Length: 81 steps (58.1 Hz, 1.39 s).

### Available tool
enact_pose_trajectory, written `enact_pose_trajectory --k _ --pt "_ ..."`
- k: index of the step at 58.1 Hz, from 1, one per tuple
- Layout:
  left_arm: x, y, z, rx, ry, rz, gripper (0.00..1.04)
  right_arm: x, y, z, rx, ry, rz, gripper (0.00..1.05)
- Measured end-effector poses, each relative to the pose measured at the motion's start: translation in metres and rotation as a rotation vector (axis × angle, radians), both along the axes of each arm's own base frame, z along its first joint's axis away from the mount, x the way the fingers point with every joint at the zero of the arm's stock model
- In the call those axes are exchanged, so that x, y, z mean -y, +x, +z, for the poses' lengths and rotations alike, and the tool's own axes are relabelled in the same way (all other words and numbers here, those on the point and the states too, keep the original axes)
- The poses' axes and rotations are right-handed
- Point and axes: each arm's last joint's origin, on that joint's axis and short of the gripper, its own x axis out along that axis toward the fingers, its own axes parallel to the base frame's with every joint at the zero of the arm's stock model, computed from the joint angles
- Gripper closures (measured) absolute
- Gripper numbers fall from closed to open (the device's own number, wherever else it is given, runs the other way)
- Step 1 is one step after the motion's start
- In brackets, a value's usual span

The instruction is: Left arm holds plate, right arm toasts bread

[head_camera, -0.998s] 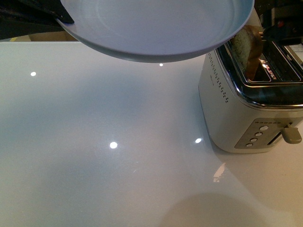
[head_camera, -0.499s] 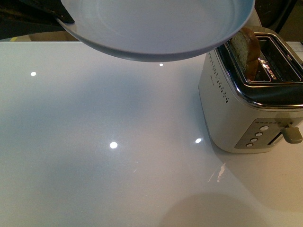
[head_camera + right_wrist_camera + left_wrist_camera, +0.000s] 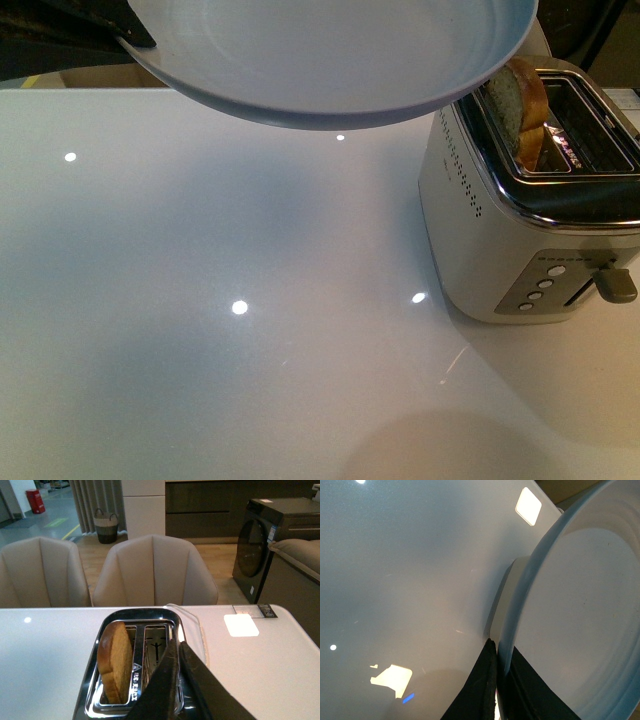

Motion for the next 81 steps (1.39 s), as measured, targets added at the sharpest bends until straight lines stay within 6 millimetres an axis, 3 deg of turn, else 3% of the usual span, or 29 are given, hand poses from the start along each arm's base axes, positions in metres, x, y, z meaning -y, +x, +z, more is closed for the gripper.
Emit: enact_pose_trajectory --k 28,81 --pt "0.000 0.000 0.000 0.000 0.000 0.000 1.02 0.007 -0.043 -0.022 0.013 0.000 -0.027 1.03" --pt "0.000 0.000 0.000 0.001 0.000 0.000 1.02 0.007 -0.070 -0.018 0.026 0.001 -0.026 1.03"
